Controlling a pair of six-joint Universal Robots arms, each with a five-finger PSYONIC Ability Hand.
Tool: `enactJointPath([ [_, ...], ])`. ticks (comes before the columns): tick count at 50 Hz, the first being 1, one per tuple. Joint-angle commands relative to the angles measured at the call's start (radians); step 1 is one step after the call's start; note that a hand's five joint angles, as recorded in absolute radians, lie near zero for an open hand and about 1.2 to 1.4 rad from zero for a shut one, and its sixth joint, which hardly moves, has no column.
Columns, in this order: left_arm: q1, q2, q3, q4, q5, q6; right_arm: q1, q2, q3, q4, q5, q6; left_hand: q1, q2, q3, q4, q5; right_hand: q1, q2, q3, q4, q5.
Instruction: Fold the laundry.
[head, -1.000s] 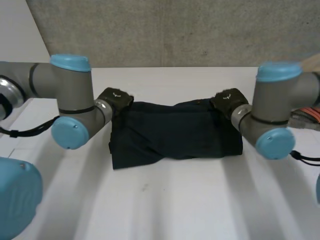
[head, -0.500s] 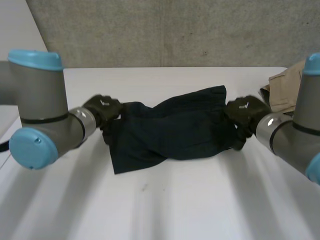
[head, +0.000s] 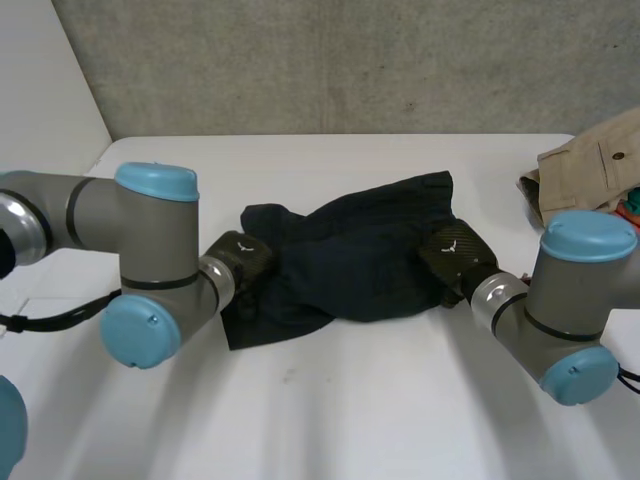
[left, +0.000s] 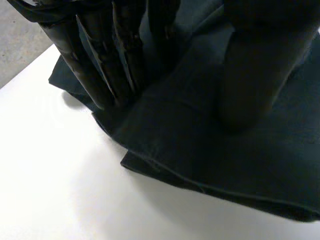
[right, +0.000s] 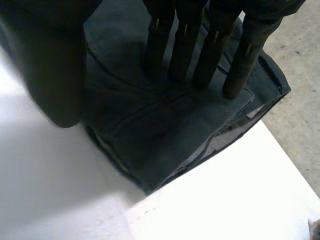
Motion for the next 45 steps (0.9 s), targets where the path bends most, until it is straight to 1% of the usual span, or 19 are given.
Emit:
enactJointPath([
  [1,-0.016,-0.021,0.027,0.041,-0.027,0.003,-0.011,0.018,-0.030,-0.055,0.002,0.022,0.694,0.710,0.720,0.717,0.720,0.732,0.729,0.737,0.741,0.741],
  [5,-0.013,0.057,0.046,0.004,-0.070,-0.005,-0.011,-0.041,-0.046,-0.006,-0.005,0.091,0.694,0.711,0.720,0.717,0.720,0.732,0.729,0.737,0.741,0.741],
  [8,0.002,0.203,0.052,-0.046,-0.076,-0.020,-0.018,-0.155,-0.085,0.089,-0.024,0.164,0.694,0.711,0.720,0.717,0.720,0.732,0.729,0.737,0.741,0.741],
  [9,0.013,0.295,0.055,-0.066,-0.067,-0.032,-0.022,-0.222,-0.122,0.159,-0.029,0.190,0.694,0.711,0.720,0.717,0.720,0.732,0.729,0.737,0.741,0.741],
  [12,0.030,0.466,0.081,-0.109,-0.027,-0.057,-0.026,-0.308,-0.199,0.294,-0.031,0.223,0.694,0.711,0.720,0.717,0.720,0.732,0.729,0.737,0.741,0.741],
  [13,0.033,0.501,0.090,-0.123,-0.011,-0.064,-0.037,-0.346,-0.264,0.383,-0.034,0.241,0.694,0.711,0.720,0.717,0.720,0.732,0.729,0.737,0.741,0.741],
  [15,0.042,0.560,0.130,-0.170,0.029,-0.075,-0.043,-0.361,-0.332,0.455,-0.035,0.258,0.694,0.711,0.720,0.717,0.720,0.732,0.729,0.737,0.741,0.741],
  [16,0.045,0.576,0.144,-0.195,0.040,-0.078,-0.049,-0.374,-0.407,0.542,-0.034,0.284,0.694,0.711,0.720,0.717,0.720,0.732,0.729,0.737,0.741,0.741],
  [19,0.059,0.616,0.219,-0.325,0.071,-0.089,-0.051,-0.393,-0.512,0.641,-0.031,0.303,0.694,0.711,0.720,0.717,0.720,0.732,0.729,0.737,0.741,0.741],
  [23,0.064,0.636,0.302,-0.487,0.092,-0.083,-0.054,-0.411,-0.688,0.857,-0.035,0.307,0.694,0.711,0.720,0.717,0.720,0.732,0.729,0.737,0.741,0.741],
  [26,0.070,0.630,0.338,-0.563,0.111,-0.081,-0.051,-0.405,-0.754,0.957,-0.037,0.301,0.694,0.711,0.720,0.717,0.720,0.732,0.729,0.737,0.741,0.741],
  [28,0.076,0.618,0.339,-0.576,0.122,-0.078,-0.043,-0.399,-0.765,0.980,-0.040,0.297,0.694,0.711,0.720,0.717,0.720,0.732,0.729,0.737,0.741,0.741],
  [33,0.110,0.495,0.335,-0.538,0.131,-0.061,0.020,-0.333,-0.731,0.977,-0.023,0.266,0.694,0.711,0.720,0.717,0.720,0.732,0.729,0.737,0.741,0.741],
  [35,0.123,0.400,0.345,-0.508,0.131,-0.055,0.044,-0.281,-0.698,0.962,-0.003,0.248,0.694,0.711,0.720,0.717,0.720,0.732,0.729,0.737,0.741,0.741],
  [37,0.133,0.334,0.358,-0.488,0.135,-0.052,0.055,-0.238,-0.684,0.933,0.017,0.238,0.694,0.711,0.720,0.717,0.720,0.732,0.729,0.737,0.741,0.741],
  [38,0.139,0.265,0.389,-0.464,0.137,-0.054,0.067,-0.191,-0.672,0.887,0.040,0.235,0.694,0.711,0.720,0.717,0.720,0.732,0.729,0.737,0.741,0.741],
  [41,0.146,0.159,0.461,-0.418,0.146,-0.054,0.086,-0.126,-0.667,0.792,0.089,0.228,0.694,0.711,0.720,0.717,0.720,0.732,0.729,0.737,0.741,0.741],
  [42,0.150,0.095,0.522,-0.387,0.155,-0.049,0.104,-0.088,-0.674,0.720,0.122,0.228,0.694,0.711,0.720,0.717,0.720,0.732,0.729,0.737,0.741,0.741],
  [45,0.154,0.015,0.636,-0.337,0.169,-0.054,0.120,-0.042,-0.705,0.588,0.163,0.228,0.694,0.711,0.720,0.717,0.720,0.732,0.729,0.737,0.741,0.741],
])
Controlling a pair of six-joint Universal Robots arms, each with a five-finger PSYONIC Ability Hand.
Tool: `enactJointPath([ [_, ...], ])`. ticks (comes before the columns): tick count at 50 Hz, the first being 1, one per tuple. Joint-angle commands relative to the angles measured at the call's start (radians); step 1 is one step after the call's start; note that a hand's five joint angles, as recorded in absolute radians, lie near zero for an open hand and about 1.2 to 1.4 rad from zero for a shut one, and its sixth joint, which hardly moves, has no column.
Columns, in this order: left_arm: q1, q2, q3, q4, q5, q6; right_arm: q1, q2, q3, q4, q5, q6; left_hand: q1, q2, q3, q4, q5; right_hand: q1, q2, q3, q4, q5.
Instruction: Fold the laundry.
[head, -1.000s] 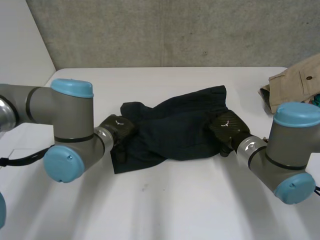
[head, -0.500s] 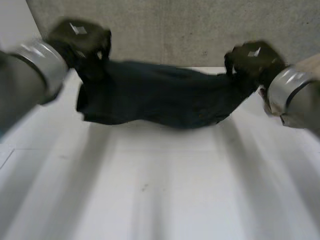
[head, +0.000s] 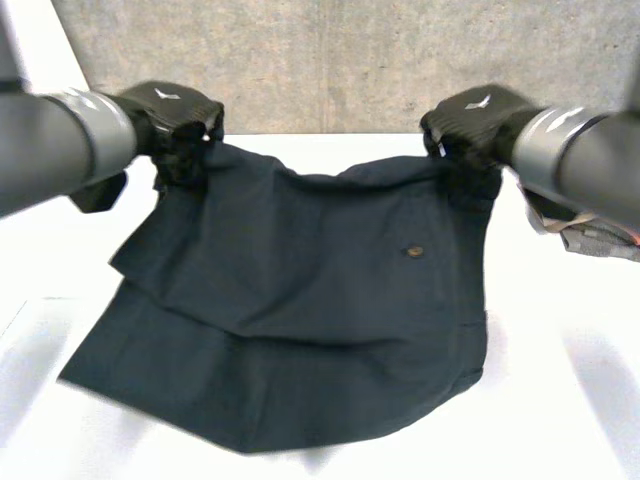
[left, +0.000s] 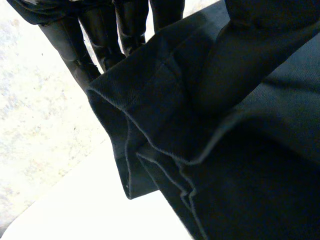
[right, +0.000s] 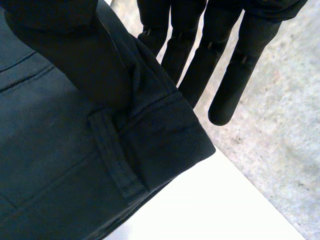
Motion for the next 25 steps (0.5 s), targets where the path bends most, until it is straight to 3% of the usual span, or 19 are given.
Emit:
enactJointPath([
  [1,0.021,-0.257,0.291,0.171,0.040,-0.005,0.048,0.156,-0.058,-0.365,0.127,0.000,0.255,0.198,0.210,0.202,0.236,0.273,0.227,0.213,0.202,0.221],
  [6,0.033,-0.245,0.469,0.423,0.042,-0.080,0.045,0.147,-0.168,-0.644,0.208,0.090,0.255,0.198,0.210,0.202,0.236,0.273,0.227,0.213,0.202,0.221],
  [9,0.038,-0.178,0.436,0.619,-0.004,-0.198,0.044,0.106,-0.179,-0.765,0.265,0.176,0.255,0.198,0.210,0.202,0.236,0.273,0.227,0.213,0.202,0.221],
  [12,0.036,-0.121,0.327,0.774,-0.049,-0.293,0.047,0.085,-0.175,-0.789,0.245,0.201,0.255,0.198,0.210,0.202,0.236,0.273,0.227,0.213,0.202,0.221],
  [18,0.039,-0.093,0.128,0.879,-0.010,-0.311,0.056,0.097,-0.138,-0.725,0.184,0.194,0.255,0.198,0.210,0.202,0.236,0.273,0.227,0.213,0.202,0.221],
  [25,0.053,-0.096,-0.092,0.844,-0.013,-0.188,0.060,0.117,0.017,-0.677,0.159,0.170,0.255,0.198,0.210,0.202,0.236,0.273,0.227,0.213,0.202,0.221],
])
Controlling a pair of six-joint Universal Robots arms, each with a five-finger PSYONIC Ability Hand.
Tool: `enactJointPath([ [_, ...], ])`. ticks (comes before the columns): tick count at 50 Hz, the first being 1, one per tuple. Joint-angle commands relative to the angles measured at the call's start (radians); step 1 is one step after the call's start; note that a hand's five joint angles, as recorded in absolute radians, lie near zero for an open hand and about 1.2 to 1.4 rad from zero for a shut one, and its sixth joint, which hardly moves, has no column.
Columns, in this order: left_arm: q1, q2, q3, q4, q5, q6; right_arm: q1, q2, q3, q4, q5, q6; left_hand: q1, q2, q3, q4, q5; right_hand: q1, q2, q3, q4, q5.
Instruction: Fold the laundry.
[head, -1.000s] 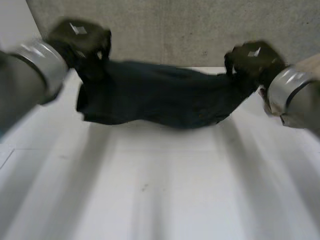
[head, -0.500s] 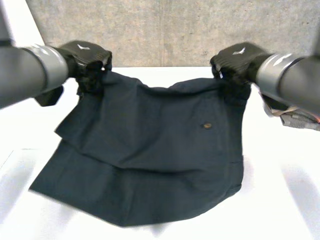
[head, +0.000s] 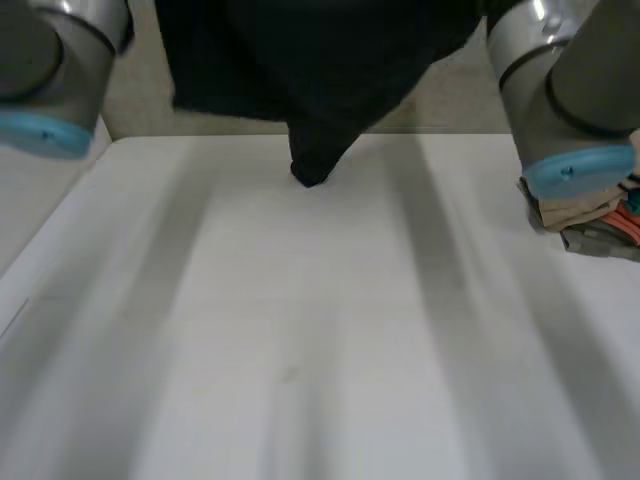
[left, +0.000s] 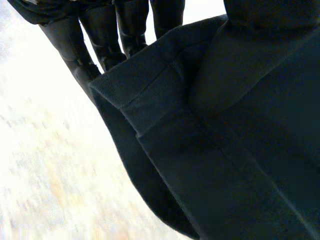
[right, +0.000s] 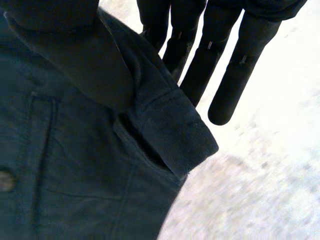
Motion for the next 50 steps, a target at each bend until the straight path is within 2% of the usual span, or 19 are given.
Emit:
enactJointPath([
  [1,0.014,0.001,-0.246,-0.039,0.013,0.118,0.005,0.024,0.168,0.067,-0.038,-0.042,0.255,0.198,0.210,0.202,0.219,0.273,0.227,0.205,0.202,0.210],
  [10,-0.003,0.032,-0.614,-0.139,0.085,0.208,0.002,0.067,0.522,0.133,-0.046,-0.214,0.255,0.198,0.210,0.202,0.219,0.273,0.227,0.205,0.202,0.210],
  [16,-0.021,0.090,-0.780,-0.208,0.106,0.299,-0.015,0.049,0.642,0.142,-0.046,-0.248,0.255,0.198,0.210,0.202,0.219,0.273,0.227,0.205,0.202,0.210],
  [20,-0.046,0.168,-0.866,-0.318,0.093,0.357,-0.018,-0.009,0.692,0.199,-0.057,-0.268,0.255,0.198,0.210,0.202,0.219,0.273,0.227,0.205,0.202,0.210],
  [25,-0.083,0.273,-0.964,-0.554,0.026,0.409,-0.049,-0.161,0.741,0.444,-0.112,-0.391,0.255,0.198,0.210,0.202,0.219,0.273,0.227,0.205,0.202,0.210],
  [29,-0.130,0.317,-1.035,-0.706,-0.019,0.432,-0.076,-0.222,0.775,0.660,-0.144,-0.519,0.255,0.198,0.210,0.202,0.219,0.273,0.227,0.205,0.202,0.210],
  [33,-0.179,0.337,-1.076,-0.766,-0.020,0.455,-0.110,-0.246,0.807,0.794,-0.158,-0.626,0.255,0.198,0.210,0.202,0.219,0.273,0.227,0.205,0.202,0.210],
  [35,-0.188,0.339,-1.078,-0.760,-0.011,0.454,-0.118,-0.246,0.818,0.788,-0.167,-0.647,0.255,0.198,0.210,0.202,0.219,0.273,0.227,0.205,0.202,0.210],
  [36,-0.190,0.337,-1.076,-0.756,-0.008,0.454,-0.119,-0.244,0.824,0.778,-0.172,-0.648,0.226,0.169,0.181,0.173,0.191,0.273,0.227,0.205,0.202,0.210],
  [37,-0.196,0.337,-1.061,-0.744,-0.008,0.457,-0.124,-0.244,0.838,0.752,-0.176,-0.648,0.017,-0.040,-0.029,-0.037,-0.019,0.273,0.227,0.205,0.202,0.210],
  [39,-0.195,0.336,-1.025,-0.734,-0.008,0.454,-0.130,-0.241,0.860,0.721,-0.182,-0.645,-0.187,-0.244,-0.232,-0.240,-0.222,0.273,0.227,0.205,0.202,0.210],
  [43,-0.193,0.325,-0.956,-0.737,-0.006,0.467,-0.138,-0.235,0.890,0.687,-0.182,-0.642,-0.967,-1.024,-1.012,-1.020,-1.002,0.273,0.227,0.205,0.202,0.210],
  [50,-0.169,0.287,-0.790,-0.681,0.024,0.621,-0.147,-0.238,0.942,0.618,-0.199,-0.622,-0.967,-1.024,-1.012,-1.020,-1.002,0.273,0.227,0.205,0.202,0.210],
])
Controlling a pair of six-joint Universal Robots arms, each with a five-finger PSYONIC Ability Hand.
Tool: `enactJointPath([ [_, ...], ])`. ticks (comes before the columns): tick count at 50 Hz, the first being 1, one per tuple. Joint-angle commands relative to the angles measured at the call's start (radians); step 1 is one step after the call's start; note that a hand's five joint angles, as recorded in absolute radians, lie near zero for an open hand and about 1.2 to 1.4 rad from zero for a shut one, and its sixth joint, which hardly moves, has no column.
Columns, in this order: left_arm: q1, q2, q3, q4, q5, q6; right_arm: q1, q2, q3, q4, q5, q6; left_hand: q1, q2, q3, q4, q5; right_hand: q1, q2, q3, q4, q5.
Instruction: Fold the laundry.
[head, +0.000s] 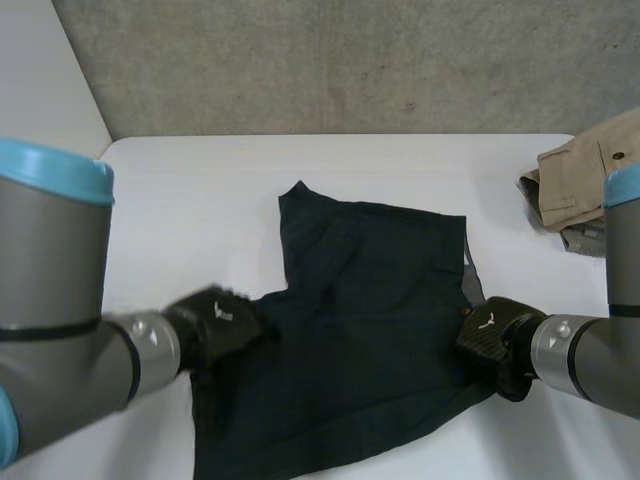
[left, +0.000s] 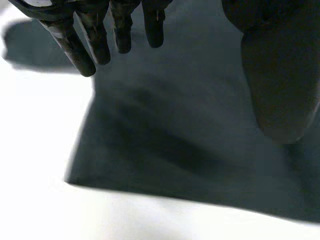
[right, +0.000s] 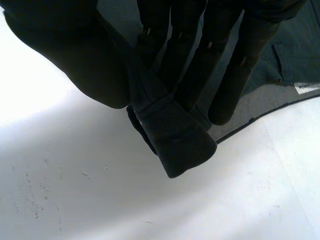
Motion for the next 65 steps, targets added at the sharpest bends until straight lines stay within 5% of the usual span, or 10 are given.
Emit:
enactJointPath([
  [1,0.025,-0.045,0.177,0.065,0.038,0.149,-0.005,-0.003,0.054,-0.080,-0.014,0.024,-0.021,-0.032,-0.032,-0.024,-0.049,0.273,0.227,0.200,0.202,0.211],
  [9,0.027,-0.293,0.511,0.214,0.216,0.331,0.011,-0.006,0.108,-0.146,-0.011,0.028,0.015,0.004,0.004,0.011,-0.013,0.273,0.227,0.200,0.202,0.211],
  [20,0.010,-0.839,1.181,-0.005,0.414,0.554,0.004,0.005,0.148,-0.217,-0.014,0.062,0.165,0.154,0.154,0.161,0.137,0.273,0.227,0.200,0.202,0.211],
  [31,0.025,-1.110,1.533,-0.052,0.476,0.685,0.001,0.022,0.171,-0.254,-0.014,0.065,0.194,0.183,0.183,0.191,0.166,0.273,0.227,0.200,0.202,0.211],
  [37,0.031,-1.140,1.524,-0.052,0.482,0.723,-0.015,0.019,0.168,-0.257,-0.017,0.073,0.666,0.655,0.655,0.662,0.638,0.273,0.227,0.200,0.202,0.211],
  [39,0.030,-1.144,1.514,-0.045,0.463,0.757,-0.022,0.016,0.164,-0.258,-0.022,0.079,1.185,1.174,1.174,1.181,1.157,0.273,0.227,0.200,0.202,0.211],
  [44,0.022,-1.076,1.420,0.010,0.315,0.820,-0.026,0.014,0.163,-0.265,-0.031,0.082,1.201,1.190,1.190,1.197,1.173,0.273,0.227,0.200,0.202,0.211],
  [49,0.040,-0.951,1.230,0.171,0.100,0.717,-0.019,0.014,0.166,-0.265,-0.031,0.081,1.201,1.190,1.190,1.197,1.173,0.273,0.227,0.200,0.202,0.211],
  [57,0.042,-0.730,0.888,0.294,-0.179,0.379,0.003,0.014,0.161,-0.260,-0.031,0.081,1.201,1.190,1.190,1.197,1.173,0.273,0.227,0.200,0.202,0.211],
  [65,0.034,-0.676,0.865,0.177,-0.227,0.023,0.027,0.013,0.146,-0.265,-0.025,0.088,0.844,0.833,0.833,0.841,0.816,0.273,0.227,0.200,0.202,0.211],
])
